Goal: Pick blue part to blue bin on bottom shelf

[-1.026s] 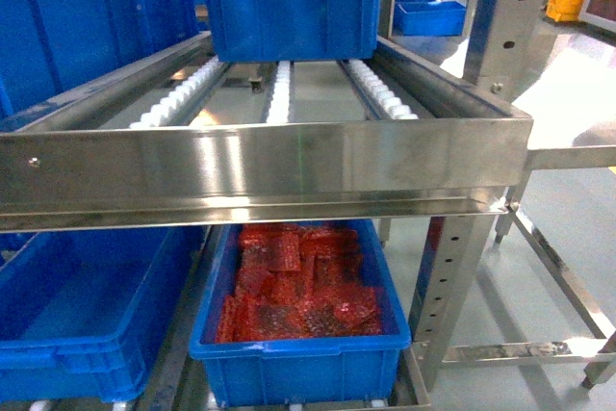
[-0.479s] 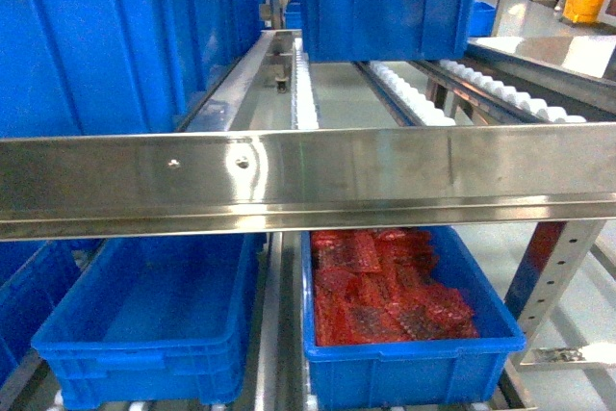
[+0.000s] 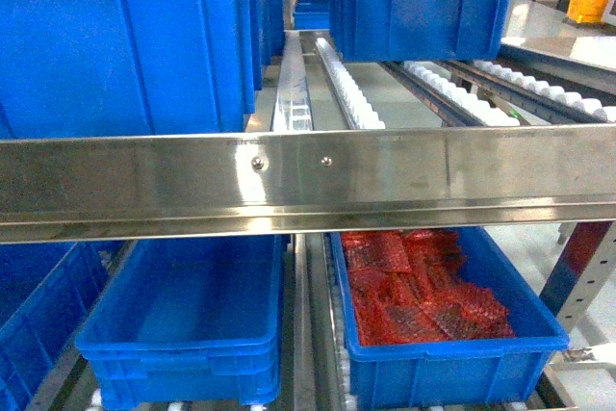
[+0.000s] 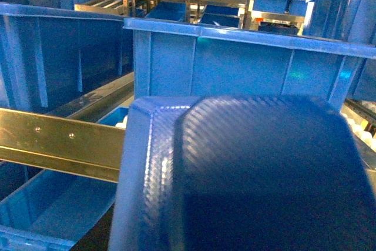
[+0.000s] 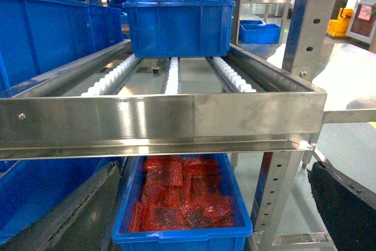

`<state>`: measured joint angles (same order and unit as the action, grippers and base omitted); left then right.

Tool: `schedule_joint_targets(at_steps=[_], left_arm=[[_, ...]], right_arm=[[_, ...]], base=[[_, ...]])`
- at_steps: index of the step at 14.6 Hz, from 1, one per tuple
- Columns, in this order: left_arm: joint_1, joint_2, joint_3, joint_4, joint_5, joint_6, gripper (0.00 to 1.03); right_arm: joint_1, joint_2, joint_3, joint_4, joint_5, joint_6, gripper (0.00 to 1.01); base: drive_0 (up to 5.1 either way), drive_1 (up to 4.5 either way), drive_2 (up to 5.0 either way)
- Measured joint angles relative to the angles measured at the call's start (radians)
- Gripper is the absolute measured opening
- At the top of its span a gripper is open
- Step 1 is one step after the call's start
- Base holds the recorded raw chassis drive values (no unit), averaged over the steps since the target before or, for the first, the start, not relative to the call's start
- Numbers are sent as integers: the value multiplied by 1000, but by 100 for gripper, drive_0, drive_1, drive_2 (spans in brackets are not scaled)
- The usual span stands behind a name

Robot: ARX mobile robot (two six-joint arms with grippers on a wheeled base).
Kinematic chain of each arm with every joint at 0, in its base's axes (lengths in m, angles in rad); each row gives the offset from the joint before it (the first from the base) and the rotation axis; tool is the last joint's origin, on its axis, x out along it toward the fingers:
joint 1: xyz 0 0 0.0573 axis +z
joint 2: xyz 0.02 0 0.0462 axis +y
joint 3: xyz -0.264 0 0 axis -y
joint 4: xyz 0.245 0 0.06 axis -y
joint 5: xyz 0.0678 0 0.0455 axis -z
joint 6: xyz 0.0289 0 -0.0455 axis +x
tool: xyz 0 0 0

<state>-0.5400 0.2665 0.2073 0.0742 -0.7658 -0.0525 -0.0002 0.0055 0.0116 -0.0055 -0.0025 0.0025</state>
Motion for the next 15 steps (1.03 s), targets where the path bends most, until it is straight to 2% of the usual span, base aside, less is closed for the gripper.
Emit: schedule_joint_targets(at_steps=[15], left_arm=[[0, 0, 0, 0, 0, 0, 43]], right_arm=[[0, 0, 0, 2, -1, 0, 98]], base=[[0, 0, 0]])
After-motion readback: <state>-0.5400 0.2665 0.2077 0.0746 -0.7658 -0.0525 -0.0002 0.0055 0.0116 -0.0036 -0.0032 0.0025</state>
